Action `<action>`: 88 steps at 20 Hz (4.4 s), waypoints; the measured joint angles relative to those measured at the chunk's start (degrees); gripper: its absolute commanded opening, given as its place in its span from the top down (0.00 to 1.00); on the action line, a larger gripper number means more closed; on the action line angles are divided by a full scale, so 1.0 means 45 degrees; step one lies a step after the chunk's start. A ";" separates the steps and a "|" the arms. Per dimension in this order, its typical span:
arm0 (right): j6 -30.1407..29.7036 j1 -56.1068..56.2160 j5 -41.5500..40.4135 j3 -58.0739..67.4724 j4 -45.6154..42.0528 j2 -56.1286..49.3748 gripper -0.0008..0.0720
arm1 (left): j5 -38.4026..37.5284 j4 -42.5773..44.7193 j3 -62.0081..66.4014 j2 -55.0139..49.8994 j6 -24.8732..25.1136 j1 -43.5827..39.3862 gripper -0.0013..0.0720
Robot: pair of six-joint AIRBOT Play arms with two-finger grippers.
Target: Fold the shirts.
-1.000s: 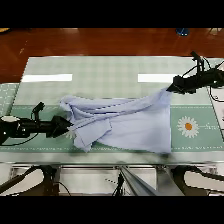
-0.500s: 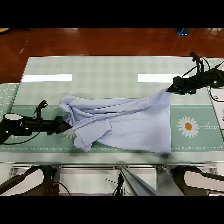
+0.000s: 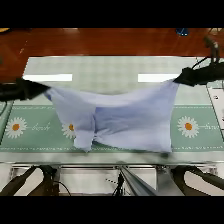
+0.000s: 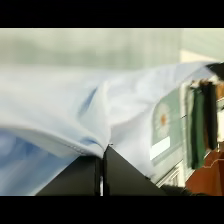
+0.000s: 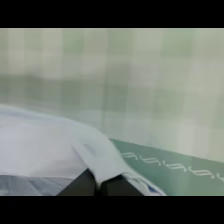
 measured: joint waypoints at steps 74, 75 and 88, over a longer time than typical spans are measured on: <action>0.2769 -0.0389 -0.2050 0.4697 -0.4260 -0.6028 0.94 | 0.5581 0.7762 0.4954 -0.7057 -0.4289 -0.5804 0.95; 0.2671 -0.0427 -0.1700 0.4687 -0.4420 -0.6003 0.94 | 0.5217 0.7766 0.4881 -0.7053 -0.4294 -0.5819 0.95; 0.1977 -0.0160 0.0374 0.4721 -0.5586 -0.6436 0.38 | 0.2880 0.7864 0.4561 -0.7776 -0.4299 -0.5542 0.45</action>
